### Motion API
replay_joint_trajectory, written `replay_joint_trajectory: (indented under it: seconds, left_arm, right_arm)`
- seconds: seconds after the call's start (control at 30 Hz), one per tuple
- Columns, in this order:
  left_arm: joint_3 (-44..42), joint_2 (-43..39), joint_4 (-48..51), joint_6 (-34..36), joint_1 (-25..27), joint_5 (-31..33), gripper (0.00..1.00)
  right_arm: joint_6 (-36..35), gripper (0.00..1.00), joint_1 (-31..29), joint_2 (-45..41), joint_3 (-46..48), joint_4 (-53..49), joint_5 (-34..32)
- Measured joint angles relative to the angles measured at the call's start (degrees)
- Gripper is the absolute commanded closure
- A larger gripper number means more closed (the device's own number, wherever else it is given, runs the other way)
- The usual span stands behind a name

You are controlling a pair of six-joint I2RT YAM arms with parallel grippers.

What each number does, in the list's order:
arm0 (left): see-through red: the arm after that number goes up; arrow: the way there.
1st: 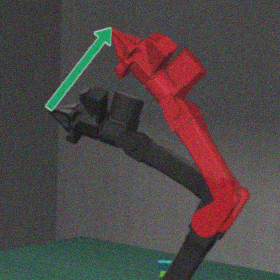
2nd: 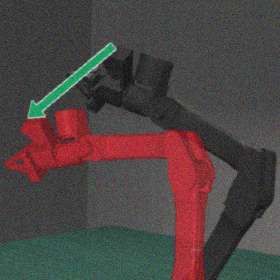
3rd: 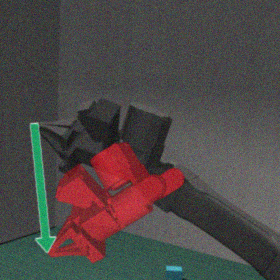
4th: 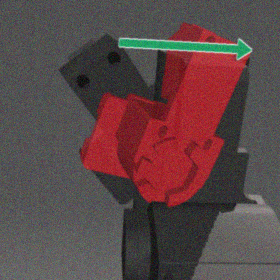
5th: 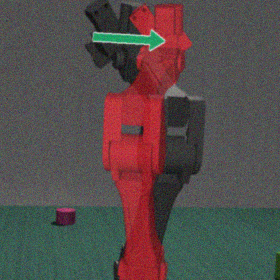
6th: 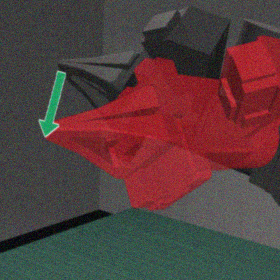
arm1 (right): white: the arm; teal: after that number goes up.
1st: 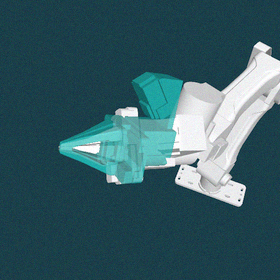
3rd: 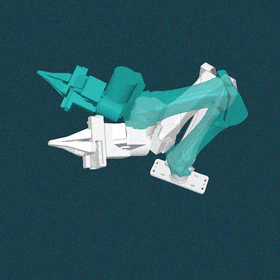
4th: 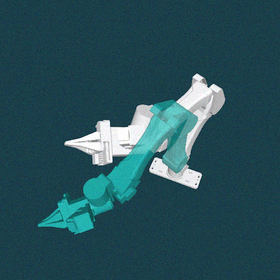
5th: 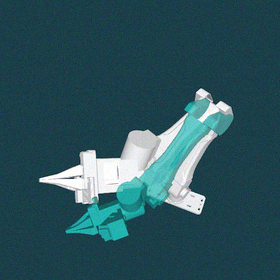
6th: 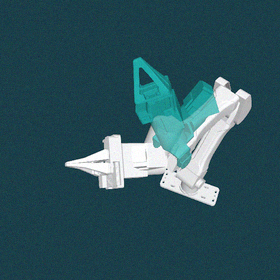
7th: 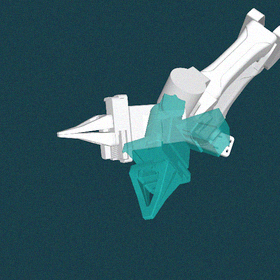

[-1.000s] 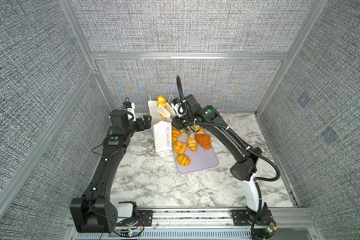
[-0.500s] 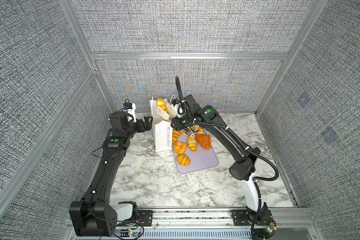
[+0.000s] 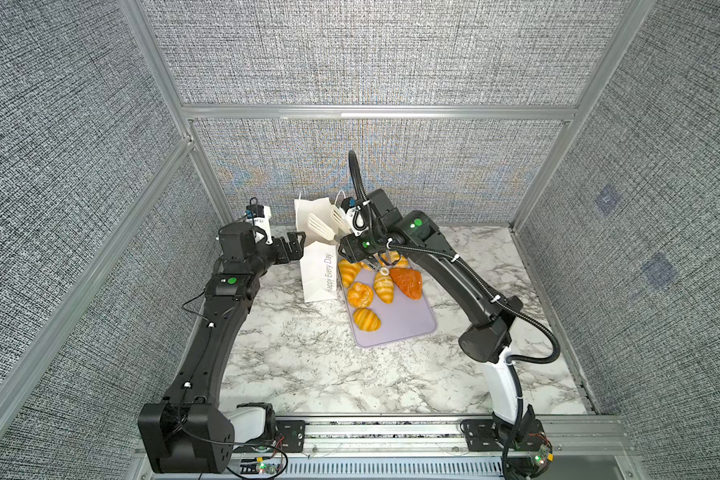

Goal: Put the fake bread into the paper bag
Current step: 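Open the tongs with the right gripper to drop the roll into the bag, then move the open tongs back over the tray with the right gripper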

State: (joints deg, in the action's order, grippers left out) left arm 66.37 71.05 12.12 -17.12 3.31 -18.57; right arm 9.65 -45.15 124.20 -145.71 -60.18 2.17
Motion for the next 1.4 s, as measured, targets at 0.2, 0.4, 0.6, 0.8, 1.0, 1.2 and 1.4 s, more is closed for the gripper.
replay_joint_trajectory:
  seconds: [0.2, 0.4, 0.6, 0.8, 1.0, 1.2, 1.4]
  left_arm:
    - [2.54, 0.61, 0.94, 1.29, -0.02, 0.04, 0.01]
    - [4.50, 1.38, 3.15, 1.68, -0.02, 0.31, 0.02]
    - [6.14, 2.27, 6.32, 1.16, -0.02, 0.70, 0.06]
    - [8.41, 4.42, 9.97, 0.26, 0.44, 2.12, 0.19]
    - [12.22, 9.22, 13.53, 0.15, 1.29, 3.54, 0.28]
    - [14.23, 12.41, 16.50, -0.98, 1.49, 4.79, 0.34]
    - [17.03, 14.62, 18.49, -1.38, 1.57, 6.51, 0.42]
  right_arm:
    - [-1.53, 0.43, -0.59, -3.56, 2.23, 0.57, 1.86]
    - [-2.71, 0.42, -0.57, -6.71, 4.85, 0.55, 3.98]
    - [-4.24, 0.42, 1.79, -11.87, 10.43, 1.77, 4.61]
    - [-5.64, 0.42, 5.29, -17.05, 17.53, 2.82, 4.61]
    - [-8.13, 0.42, 8.37, -22.56, 28.70, 1.55, 3.28]
    - [-9.20, 0.42, 11.30, -27.63, 40.72, -1.11, -0.98]
    - [-9.84, 0.43, 11.56, -29.29, 47.01, -3.04, -2.14]
